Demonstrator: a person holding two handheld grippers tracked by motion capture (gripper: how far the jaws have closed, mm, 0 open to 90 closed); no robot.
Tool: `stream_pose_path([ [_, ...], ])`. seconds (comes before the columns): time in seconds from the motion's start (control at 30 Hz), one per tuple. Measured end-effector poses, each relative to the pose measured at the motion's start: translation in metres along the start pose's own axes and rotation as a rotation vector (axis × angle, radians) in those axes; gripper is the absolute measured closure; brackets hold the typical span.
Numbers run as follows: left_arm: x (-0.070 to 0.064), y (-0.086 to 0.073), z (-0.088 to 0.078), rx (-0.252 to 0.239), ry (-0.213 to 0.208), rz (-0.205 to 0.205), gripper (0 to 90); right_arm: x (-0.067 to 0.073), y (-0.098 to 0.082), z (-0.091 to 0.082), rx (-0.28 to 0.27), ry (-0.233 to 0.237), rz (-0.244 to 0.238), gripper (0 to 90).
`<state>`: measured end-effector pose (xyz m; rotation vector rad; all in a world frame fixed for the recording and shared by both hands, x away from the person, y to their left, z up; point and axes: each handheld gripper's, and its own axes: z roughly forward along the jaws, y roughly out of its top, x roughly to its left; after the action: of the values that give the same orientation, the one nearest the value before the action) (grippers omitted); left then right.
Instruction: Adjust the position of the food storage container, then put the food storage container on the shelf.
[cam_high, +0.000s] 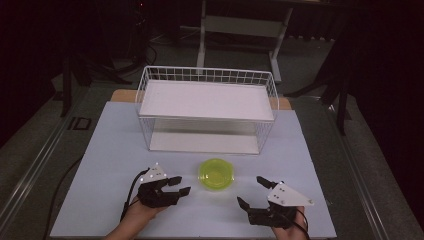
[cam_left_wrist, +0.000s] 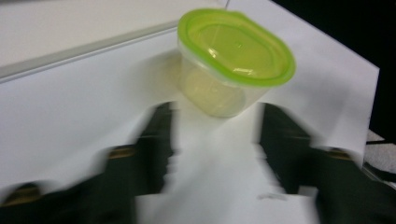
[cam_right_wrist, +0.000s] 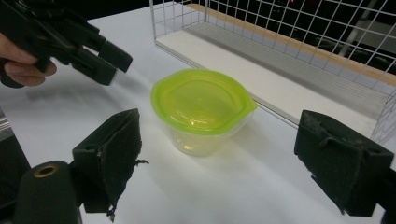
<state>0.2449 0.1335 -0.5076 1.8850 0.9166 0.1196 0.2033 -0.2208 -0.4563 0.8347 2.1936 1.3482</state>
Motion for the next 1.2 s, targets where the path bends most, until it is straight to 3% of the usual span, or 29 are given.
stream_pose_path([
  [0.1,-0.001,0.001,-0.004,-0.005,-0.023,-0.003,16.2,0.001,0.001,0.0,-0.001,0.003,-0.001,14.9],
  [0.13,-0.002,0.001,-0.005,-0.015,-0.044,0.002,14.2,0.001,0.001,0.0,0.0,0.007,0.001,15.3],
  [0.17,-0.002,0.001,-0.005,-0.015,-0.044,0.002,8.0,0.001,0.001,0.0,0.0,0.007,0.001,15.3],
  [0.27,-0.007,0.004,-0.008,-0.02,-0.061,0.019,1.7,0.002,0.001,0.0,0.007,0.013,0.002,15.3],
  [0.43,-0.019,0.012,-0.012,-0.057,-0.063,0.068,1.7,0.001,0.008,-0.004,0.0,0.041,0.013,15.3],
  [0.63,-0.018,0.025,-0.015,-0.091,-0.093,0.047,1.7,-0.001,0.019,-0.005,0.019,0.027,-0.023,15.4],
  [0.7,-0.016,0.029,-0.016,-0.104,-0.09,0.059,1.7,-0.005,0.021,-0.005,0.012,0.031,0.0,15.3],
  [0.8,-0.015,0.037,-0.017,-0.102,-0.099,0.078,1.9,-0.013,0.025,-0.003,0.007,0.027,0.035,15.3],
  [0.9,-0.014,0.044,-0.014,-0.094,-0.124,0.07,1.9,-0.02,0.027,-0.002,0.003,0.035,0.05,15.2],
  [1.07,-0.007,0.051,-0.005,-0.08,-0.121,0.045,1.9,-0.03,0.027,0.008,0.008,0.071,0.069,15.0],
  [1.2,-0.005,0.053,0.003,-0.067,-0.118,0.048,1.9,-0.036,0.025,0.019,0.027,0.077,0.078,14.1],
])
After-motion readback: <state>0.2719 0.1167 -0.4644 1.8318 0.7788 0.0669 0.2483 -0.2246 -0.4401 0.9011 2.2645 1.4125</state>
